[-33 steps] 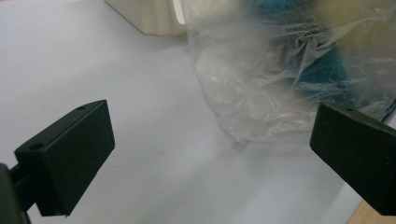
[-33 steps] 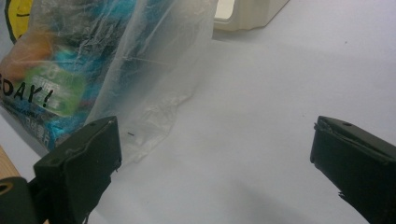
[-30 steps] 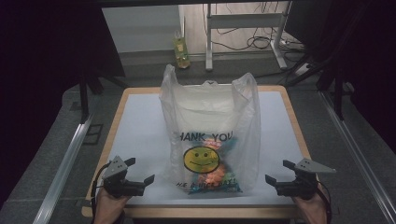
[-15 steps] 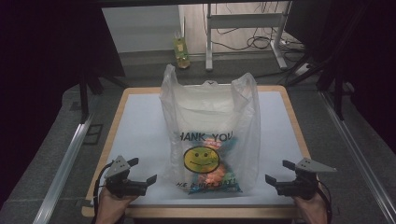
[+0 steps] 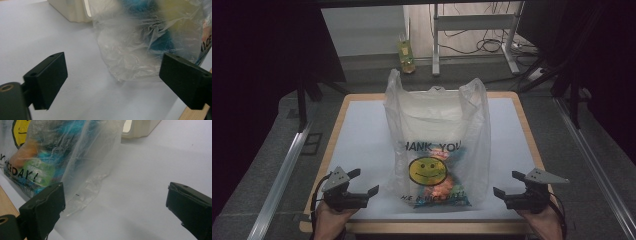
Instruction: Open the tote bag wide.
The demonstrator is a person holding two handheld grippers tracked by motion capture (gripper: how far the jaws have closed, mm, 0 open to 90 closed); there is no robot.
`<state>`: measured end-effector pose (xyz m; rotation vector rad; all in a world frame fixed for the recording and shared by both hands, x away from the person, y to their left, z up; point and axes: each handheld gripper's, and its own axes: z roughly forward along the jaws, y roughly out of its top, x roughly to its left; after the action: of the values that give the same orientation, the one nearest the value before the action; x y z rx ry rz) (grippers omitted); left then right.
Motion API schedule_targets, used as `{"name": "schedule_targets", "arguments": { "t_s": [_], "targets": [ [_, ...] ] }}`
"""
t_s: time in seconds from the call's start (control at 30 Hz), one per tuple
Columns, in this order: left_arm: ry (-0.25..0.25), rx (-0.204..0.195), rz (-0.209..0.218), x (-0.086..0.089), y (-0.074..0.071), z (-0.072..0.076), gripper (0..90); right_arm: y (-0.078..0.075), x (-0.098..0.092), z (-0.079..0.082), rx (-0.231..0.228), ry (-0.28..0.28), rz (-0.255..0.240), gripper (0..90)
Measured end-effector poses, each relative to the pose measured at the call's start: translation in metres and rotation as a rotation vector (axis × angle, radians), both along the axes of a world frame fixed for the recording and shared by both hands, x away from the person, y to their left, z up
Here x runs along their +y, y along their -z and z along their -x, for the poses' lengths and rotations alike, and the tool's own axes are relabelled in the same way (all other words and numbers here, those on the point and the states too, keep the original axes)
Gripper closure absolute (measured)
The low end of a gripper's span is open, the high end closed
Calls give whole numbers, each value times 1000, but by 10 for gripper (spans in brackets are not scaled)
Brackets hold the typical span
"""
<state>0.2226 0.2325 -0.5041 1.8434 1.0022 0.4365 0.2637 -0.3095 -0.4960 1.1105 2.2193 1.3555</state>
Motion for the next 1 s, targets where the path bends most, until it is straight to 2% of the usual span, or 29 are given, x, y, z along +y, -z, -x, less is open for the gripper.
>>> {"name": "schedule_targets", "arguments": {
  "t_s": [0.1, 0.27, 0.43, 0.6, 0.63, 0.67, 0.83, 1.0],
  "targets": [
    [-1, -2, -5, -1, -1, 0, 123, -2, 1, 1, 0, 4, 14, 26],
    [0, 0, 1, -1, -2, 1, 166, -6, 1, 1, 12, 22, 28, 150],
    [16, -2, 21, 0, -5, 1, 277, -11, -2, 1, 31, 24, 23, 308],
    [18, -4, 18, 0, -7, 2, 379, -14, -4, 1, 54, 4, 26, 451],
    [18, -4, 18, 0, -7, 2, 405, -14, -4, 1, 54, 4, 26, 451],
    [19, -4, 16, 0, -7, 3, 439, -15, -4, 2, 47, -10, 33, 517],
    [20, 6, 18, 0, -9, 3, 587, -20, -2, 5, -2, -16, 65, 645],
    [18, 22, 25, 2, -11, 4, 730, -21, -2, 6, -17, -26, 70, 815]
  ]
}}
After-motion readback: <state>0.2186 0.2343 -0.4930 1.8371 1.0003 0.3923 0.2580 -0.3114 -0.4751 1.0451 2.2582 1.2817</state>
